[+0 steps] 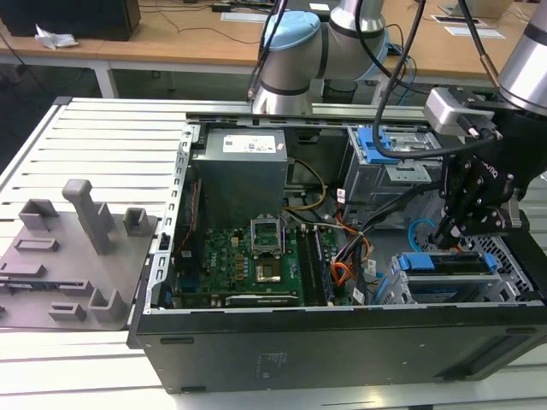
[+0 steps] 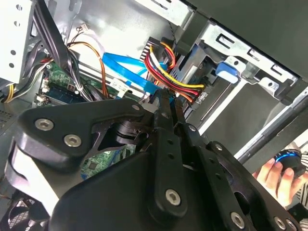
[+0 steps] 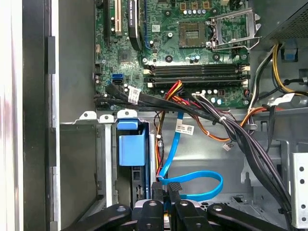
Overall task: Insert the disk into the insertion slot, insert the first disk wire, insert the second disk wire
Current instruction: 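Insert the second disk wire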
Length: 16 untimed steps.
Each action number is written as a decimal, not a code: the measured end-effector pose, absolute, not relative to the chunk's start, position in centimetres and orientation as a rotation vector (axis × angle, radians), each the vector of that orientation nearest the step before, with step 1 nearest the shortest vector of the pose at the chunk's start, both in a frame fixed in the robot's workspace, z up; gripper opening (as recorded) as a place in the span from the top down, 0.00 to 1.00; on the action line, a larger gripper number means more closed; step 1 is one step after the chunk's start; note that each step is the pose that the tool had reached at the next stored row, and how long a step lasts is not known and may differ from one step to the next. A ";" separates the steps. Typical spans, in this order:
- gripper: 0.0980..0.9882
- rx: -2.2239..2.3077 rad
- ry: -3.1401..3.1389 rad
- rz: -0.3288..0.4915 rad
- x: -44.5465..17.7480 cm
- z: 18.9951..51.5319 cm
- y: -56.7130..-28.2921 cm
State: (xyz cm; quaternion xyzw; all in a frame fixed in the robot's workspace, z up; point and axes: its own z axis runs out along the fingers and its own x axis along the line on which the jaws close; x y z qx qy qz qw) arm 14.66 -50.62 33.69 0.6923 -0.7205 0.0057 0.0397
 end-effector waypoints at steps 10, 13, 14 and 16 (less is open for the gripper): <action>0.93 2.132 -2.217 0.006 13.9 34.4 -52.3; 0.93 2.136 -2.220 -0.002 13.9 34.5 -52.4; 0.93 2.136 -2.221 -0.003 13.9 34.6 -52.4; 0.93 2.142 -2.218 -0.007 14.2 34.7 -52.6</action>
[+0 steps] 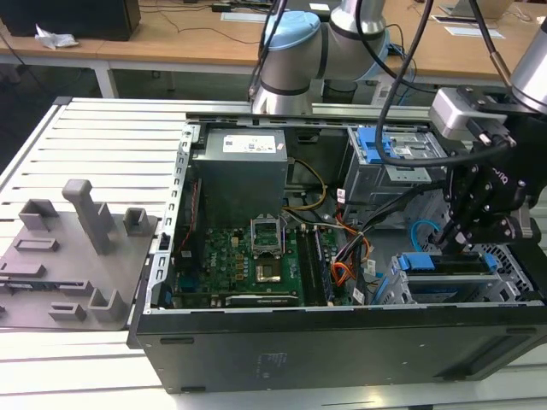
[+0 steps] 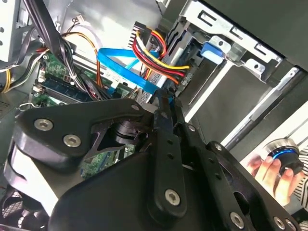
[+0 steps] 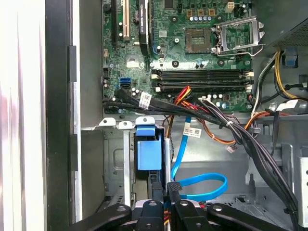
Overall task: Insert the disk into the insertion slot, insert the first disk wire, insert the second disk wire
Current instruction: 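Insert the second disk wire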
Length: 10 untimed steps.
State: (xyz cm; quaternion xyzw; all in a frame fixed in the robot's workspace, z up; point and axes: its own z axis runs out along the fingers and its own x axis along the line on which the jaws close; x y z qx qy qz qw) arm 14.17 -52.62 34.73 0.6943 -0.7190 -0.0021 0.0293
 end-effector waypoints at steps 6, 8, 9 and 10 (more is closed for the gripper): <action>0.93 2.151 -2.212 -0.011 14.2 34.5 -53.2; 0.93 2.153 -2.214 -0.016 14.2 34.5 -53.2; 0.93 2.154 -2.215 -0.018 14.2 34.5 -53.2; 0.93 2.155 -2.216 -0.019 14.1 34.4 -53.2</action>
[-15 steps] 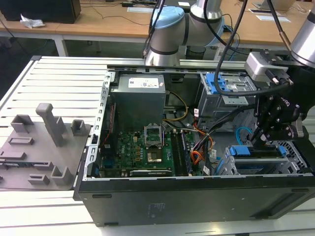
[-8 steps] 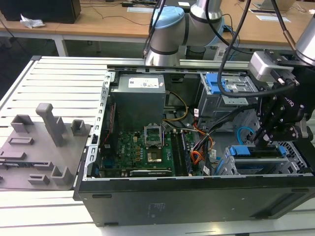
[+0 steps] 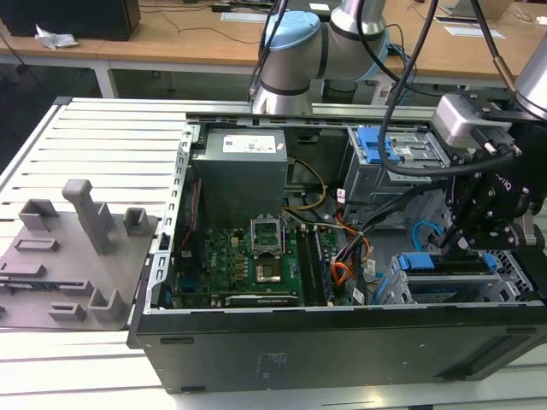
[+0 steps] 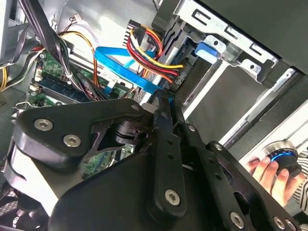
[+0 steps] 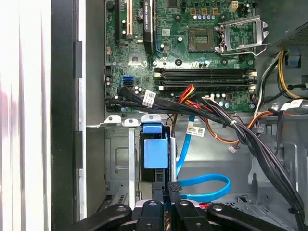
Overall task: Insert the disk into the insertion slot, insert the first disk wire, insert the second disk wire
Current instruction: 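Insert the second disk wire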
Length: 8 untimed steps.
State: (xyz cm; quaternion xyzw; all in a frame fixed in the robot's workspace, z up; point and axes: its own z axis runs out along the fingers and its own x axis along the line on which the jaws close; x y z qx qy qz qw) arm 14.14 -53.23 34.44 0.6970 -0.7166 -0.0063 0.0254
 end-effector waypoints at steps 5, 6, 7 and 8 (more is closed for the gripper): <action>0.93 2.158 -2.217 -0.025 14.0 34.4 -53.5; 0.93 2.161 -2.221 -0.032 14.0 34.7 -53.5; 0.93 2.164 -2.224 -0.040 14.0 34.8 -53.5; 0.93 2.166 -2.226 -0.045 14.1 34.8 -53.5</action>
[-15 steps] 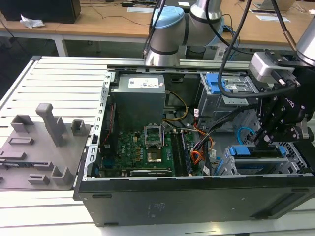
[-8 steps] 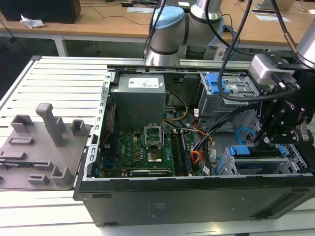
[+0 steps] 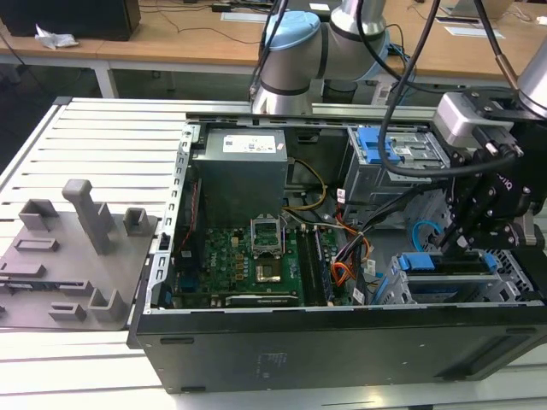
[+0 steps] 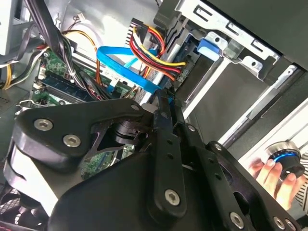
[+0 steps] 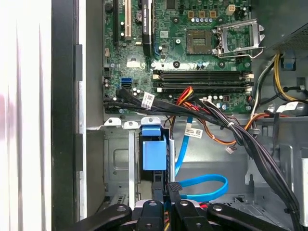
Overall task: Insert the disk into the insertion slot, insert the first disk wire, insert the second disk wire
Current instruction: 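Insert the second disk wire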
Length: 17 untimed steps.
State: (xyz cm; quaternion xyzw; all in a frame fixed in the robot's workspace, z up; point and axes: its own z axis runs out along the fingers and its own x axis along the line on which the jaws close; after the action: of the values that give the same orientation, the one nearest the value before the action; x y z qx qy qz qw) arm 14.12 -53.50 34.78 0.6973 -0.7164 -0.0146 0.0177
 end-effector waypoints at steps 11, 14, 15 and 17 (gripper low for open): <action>0.93 2.169 -2.224 -0.050 14.3 34.4 -53.9; 0.93 2.170 -2.225 -0.052 14.3 34.4 -53.9; 0.93 2.171 -2.225 -0.053 14.3 34.5 -53.9; 0.93 2.172 -2.226 -0.056 14.3 34.6 -53.9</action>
State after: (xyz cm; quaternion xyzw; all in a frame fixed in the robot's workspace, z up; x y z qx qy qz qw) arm 14.30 -53.94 34.60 0.6982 -0.7155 -0.0180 0.0155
